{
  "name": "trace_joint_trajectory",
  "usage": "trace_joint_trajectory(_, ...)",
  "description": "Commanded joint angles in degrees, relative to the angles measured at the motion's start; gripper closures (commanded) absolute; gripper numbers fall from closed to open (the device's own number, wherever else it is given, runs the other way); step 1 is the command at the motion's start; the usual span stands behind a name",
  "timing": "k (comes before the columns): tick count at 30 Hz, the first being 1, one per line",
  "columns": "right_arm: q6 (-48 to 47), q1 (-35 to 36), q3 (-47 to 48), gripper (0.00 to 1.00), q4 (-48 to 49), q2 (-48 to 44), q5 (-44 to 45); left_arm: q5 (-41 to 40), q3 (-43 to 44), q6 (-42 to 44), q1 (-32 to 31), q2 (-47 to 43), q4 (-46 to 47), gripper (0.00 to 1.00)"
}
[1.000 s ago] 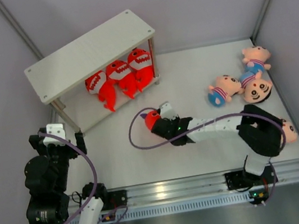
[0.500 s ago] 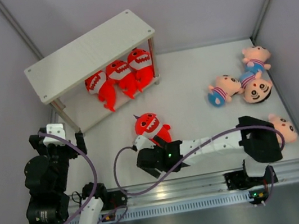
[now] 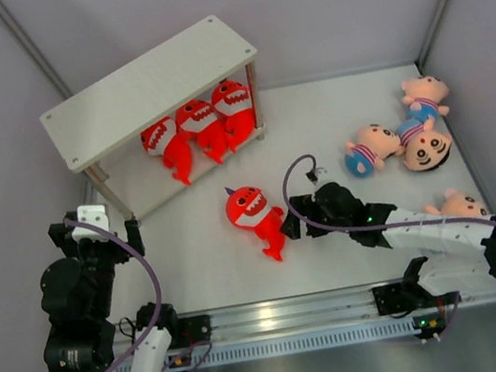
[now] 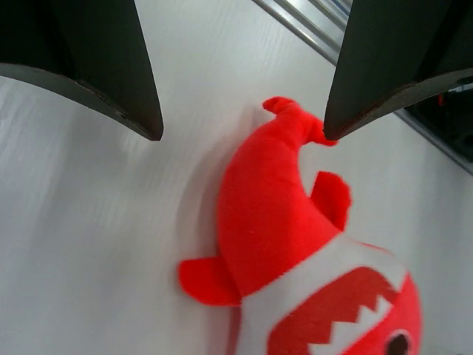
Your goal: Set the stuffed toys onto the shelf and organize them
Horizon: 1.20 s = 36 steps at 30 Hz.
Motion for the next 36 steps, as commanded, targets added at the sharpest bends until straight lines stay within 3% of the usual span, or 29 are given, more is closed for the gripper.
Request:
trace_joint_trajectory(1,3.4,-1.9,1.7,0.1,9.4,4.3,-3.8,0.5,0.4,-0.9,0.4,0.3,2.0,0.02)
trace_joint_trajectory(8,0.5,-2.7,4.0,0.12,20.4,20.4,-9.2,-2.4,-3.9,1.0,0.7,-0.8,2.1,0.02)
trace_joint_trajectory(10,1.6,-3.3,3.8,0.23,21.7,24.9,-9.9,-7.7,-7.7,2.8,1.0,-1.7,2.1,0.02)
trace_joint_trajectory(11,1.8,-3.4,4.3,0.33,21.8,26.1,-10.3,-9.5,-9.0,3.6,1.2,-2.0,2.2,0.02)
trace_joint_trajectory(12,2.0,-3.4,4.7,0.58,21.7,27.5,-10.2,-11.7,-10.2,4.2,2.1,-2.2,2.2,0.02)
trace_joint_trajectory(14,0.9,-3.2,5.8,0.8,19.6,27.4,-8.1,-17.8,-13.9,5.8,2.9,-2.9,2.1,0.02)
trace_joint_trajectory(15,-0.2,-2.8,8.2,0.99,15.0,26.5,-6.5,-20.0,-15.2,6.4,3.5,-3.4,2.1,0.02)
trace_joint_trajectory(20,-11.4,6.9,21.6,1.0,-1.8,24.7,13.1,-34.3,-25.1,10.9,4.6,-6.4,2.1,0.02)
trace_joint_trajectory(26,-10.8,14.9,36.0,1.0,-1.6,27.9,22.0,-36.0,-31.6,6.4,7.9,-8.4,0.4,0.02)
trace_joint_trajectory(36,-10.5,16.7,71.9,1.0,-8.8,55.4,21.5,-33.2,-24.1,1.4,9.3,-7.7,-0.9,0.02)
